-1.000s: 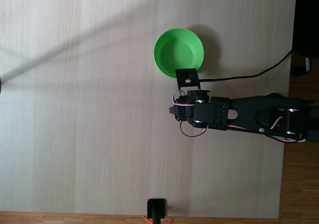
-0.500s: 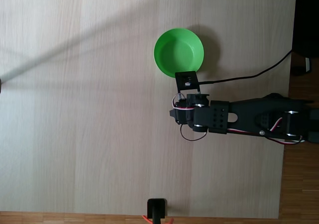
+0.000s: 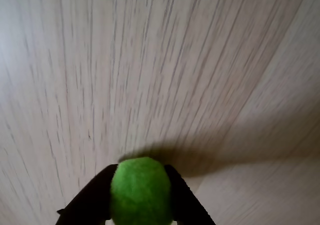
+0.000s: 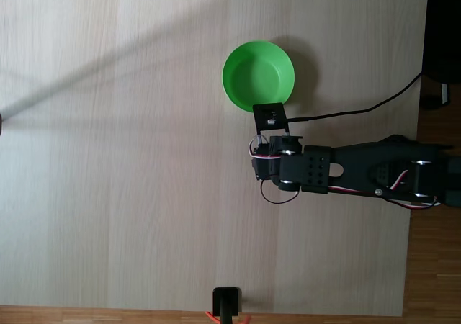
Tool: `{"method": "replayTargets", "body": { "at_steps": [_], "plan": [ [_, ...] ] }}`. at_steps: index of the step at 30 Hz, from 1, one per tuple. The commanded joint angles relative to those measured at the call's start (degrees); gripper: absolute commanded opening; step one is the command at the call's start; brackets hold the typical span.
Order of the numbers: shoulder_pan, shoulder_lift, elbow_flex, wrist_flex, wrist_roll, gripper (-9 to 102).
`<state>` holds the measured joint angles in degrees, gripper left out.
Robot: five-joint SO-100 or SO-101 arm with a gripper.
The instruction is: Grasp a green pompom and put it in the green bowl.
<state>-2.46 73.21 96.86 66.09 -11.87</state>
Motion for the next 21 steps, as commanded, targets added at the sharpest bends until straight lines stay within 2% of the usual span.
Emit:
{"method": "replayTargets", "body": {
  "at_steps": [1,4,9,21],
  "plan": [
    [0.1,0.4,-2.1,-0.3,-0.4,9],
    [0.2,0.4,-2.1,-0.3,-0.3,7],
    [0.2,1.1,-2.1,-0.3,-0.3,-1],
    [0.2,10.9,-2.1,0.5,-1.1,0]
  ]
}}
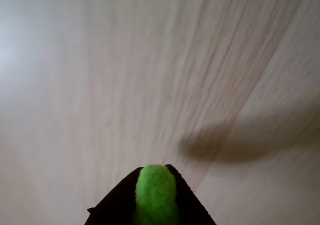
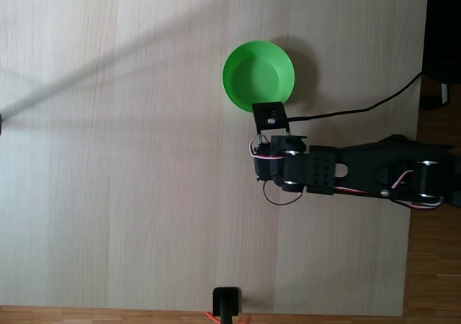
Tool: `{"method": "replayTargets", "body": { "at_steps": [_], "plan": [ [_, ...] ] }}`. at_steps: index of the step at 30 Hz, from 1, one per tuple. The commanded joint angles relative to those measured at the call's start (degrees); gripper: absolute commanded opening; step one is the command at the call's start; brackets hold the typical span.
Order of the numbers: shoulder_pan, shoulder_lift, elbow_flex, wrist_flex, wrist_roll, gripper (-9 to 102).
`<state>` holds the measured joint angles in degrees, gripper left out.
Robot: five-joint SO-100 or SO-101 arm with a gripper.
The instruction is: Grasp a green pompom and put it in the green bowl.
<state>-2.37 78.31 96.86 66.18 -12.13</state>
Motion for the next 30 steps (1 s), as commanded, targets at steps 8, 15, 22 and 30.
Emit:
{"method": "replayTargets", "body": {
  "at_steps": [8,15,22,30],
  "plan": [
    [7.6,18.1,-2.3,0.3,-6.8,0],
    [21.0,20.0,-8.4,0.3,-12.7,0],
    [29.4,12.9,-13.8,-0.3,-16.0,0],
    [29.5,7.9,-14.2,0.5,-16.1,12]
  ]
}}
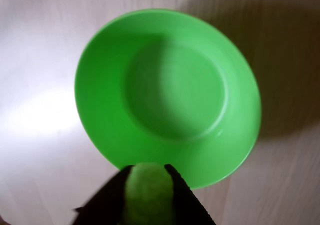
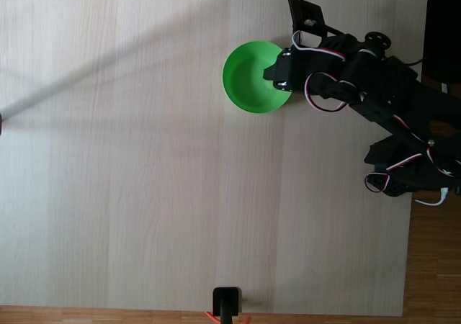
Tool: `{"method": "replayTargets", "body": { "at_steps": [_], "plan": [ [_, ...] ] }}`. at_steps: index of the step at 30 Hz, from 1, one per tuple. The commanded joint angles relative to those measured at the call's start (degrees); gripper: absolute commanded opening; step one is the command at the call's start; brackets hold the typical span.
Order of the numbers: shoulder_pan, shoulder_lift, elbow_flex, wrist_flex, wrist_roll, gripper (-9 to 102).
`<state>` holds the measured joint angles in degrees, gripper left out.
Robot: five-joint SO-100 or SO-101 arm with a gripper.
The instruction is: Grasp a green pompom and put it in the green bowl.
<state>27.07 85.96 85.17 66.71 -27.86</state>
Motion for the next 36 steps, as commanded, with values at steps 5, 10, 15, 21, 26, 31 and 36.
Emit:
{"method": "replayTargets", "body": {
  "at_steps": [5,10,15,21,26,31,36],
  "plan": [
    [0.0,0.3,-2.5,0.0,-0.4,23],
    [-0.1,0.2,-2.5,0.0,-0.4,29],
    [-1.8,3.0,-2.2,0.2,-0.4,29],
    [-8.6,16.0,6.2,0.2,0.5,22],
    [-14.3,28.7,17.0,0.1,0.6,5],
    [-18.8,40.4,26.6,0.0,0.7,0],
    [-21.9,51.7,36.6,-0.8,2.9,0]
  ]
}}
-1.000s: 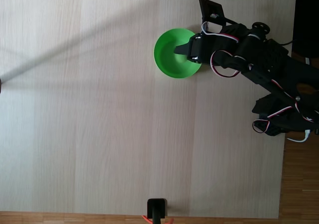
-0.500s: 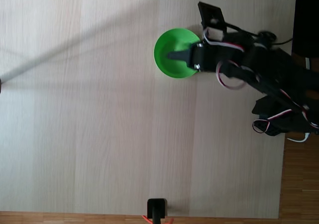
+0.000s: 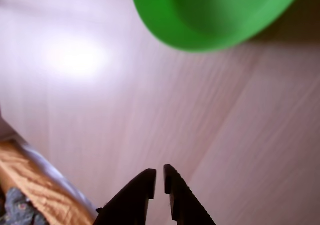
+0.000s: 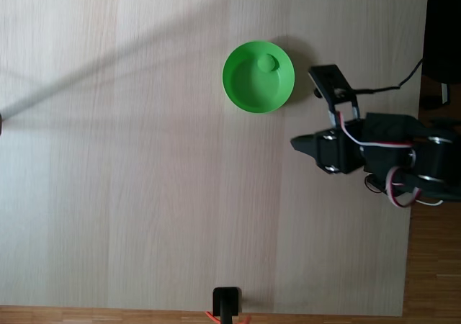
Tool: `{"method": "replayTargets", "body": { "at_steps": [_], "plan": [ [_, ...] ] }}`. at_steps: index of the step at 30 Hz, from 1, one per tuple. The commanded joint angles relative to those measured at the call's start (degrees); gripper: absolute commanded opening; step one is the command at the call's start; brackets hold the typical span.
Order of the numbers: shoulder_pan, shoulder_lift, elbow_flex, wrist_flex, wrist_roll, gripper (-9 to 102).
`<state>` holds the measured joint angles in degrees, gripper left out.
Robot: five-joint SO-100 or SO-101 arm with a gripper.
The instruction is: Grasp a green pompom and put it in the green bowl.
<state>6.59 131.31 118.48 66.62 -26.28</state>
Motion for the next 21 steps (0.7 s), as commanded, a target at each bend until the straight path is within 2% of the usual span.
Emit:
{"method": "replayTargets", "body": {
  "at_steps": [1,9,16,21],
  "plan": [
    [-2.2,8.8,5.4,-0.7,2.4,0],
    [-11.6,29.1,20.7,-0.8,14.9,0],
    [-14.6,37.7,29.3,-1.7,12.9,0],
    [-13.4,40.8,39.5,-8.4,13.5,0]
  ]
}}
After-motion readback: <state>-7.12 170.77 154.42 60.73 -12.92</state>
